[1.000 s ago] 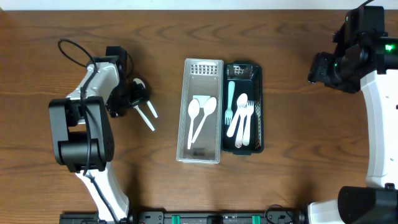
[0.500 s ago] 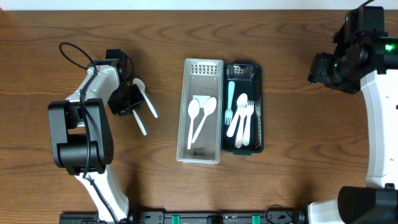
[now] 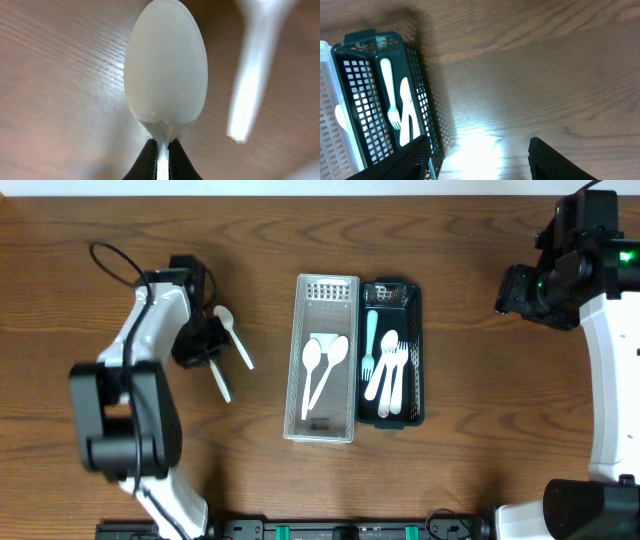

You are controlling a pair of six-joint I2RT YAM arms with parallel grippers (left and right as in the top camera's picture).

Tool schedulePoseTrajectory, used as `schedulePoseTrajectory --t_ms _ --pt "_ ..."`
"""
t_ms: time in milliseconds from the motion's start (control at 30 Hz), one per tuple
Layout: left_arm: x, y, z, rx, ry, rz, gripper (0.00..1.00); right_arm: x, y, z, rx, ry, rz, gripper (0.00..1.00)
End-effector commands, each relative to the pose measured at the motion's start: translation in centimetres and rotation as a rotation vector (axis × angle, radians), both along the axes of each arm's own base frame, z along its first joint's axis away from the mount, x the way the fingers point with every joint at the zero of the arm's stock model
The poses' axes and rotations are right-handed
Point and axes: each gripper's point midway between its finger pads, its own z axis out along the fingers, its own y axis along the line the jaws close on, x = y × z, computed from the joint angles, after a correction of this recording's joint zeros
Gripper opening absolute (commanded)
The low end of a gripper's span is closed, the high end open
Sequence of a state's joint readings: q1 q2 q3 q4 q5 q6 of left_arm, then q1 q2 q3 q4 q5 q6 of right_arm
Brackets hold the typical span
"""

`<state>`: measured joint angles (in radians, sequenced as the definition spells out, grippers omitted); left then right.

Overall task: Pack container
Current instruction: 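Carry the white spoon into the clear basket and release it, then lower the left gripper onto the last white spoon and grasp it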

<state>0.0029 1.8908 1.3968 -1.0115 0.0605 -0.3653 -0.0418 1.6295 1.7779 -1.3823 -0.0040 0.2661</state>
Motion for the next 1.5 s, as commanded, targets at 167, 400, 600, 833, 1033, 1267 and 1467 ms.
schedulePoseTrajectory --t_ms 167,400,600,833,1033,1267,1467 --pt "0.1 -9.1 12.7 -0.022 -0.389 -0.276 0.06 0.2 -0.3 -0.3 -0.011 0.005 0.004 0.66" --pt "-1.7 -18.1 11.3 -0.076 -0.406 -0.521 0.11 0.2 -0.3 -0.3 -0.011 0.006 0.004 0.66" --pt "-1.7 -21.5 6.2 -0.067 -0.320 -0.599 0.17 0.1 -0.3 -0.3 -0.011 0.006 0.004 0.65" --pt "-1.4 -21.6 1.7 -0.036 -0.222 -0.616 0.14 0.1 -0.3 -0.3 -0.011 0.007 0.004 0.65" --pt "0.2 -20.4 6.0 0.049 -0.343 -0.670 0.17 0.1 -0.3 -0.4 -0.011 0.010 0.004 0.65" --pt "2.3 -14.3 15.8 0.206 -0.597 -0.556 0.49 0.0 -0.3 -0.4 -0.011 0.011 0.004 0.66" --pt "3.7 -5.3 18.5 0.192 -0.644 -0.244 0.56 0.0 -0.3 -0.4 -0.011 0.014 0.004 0.66"
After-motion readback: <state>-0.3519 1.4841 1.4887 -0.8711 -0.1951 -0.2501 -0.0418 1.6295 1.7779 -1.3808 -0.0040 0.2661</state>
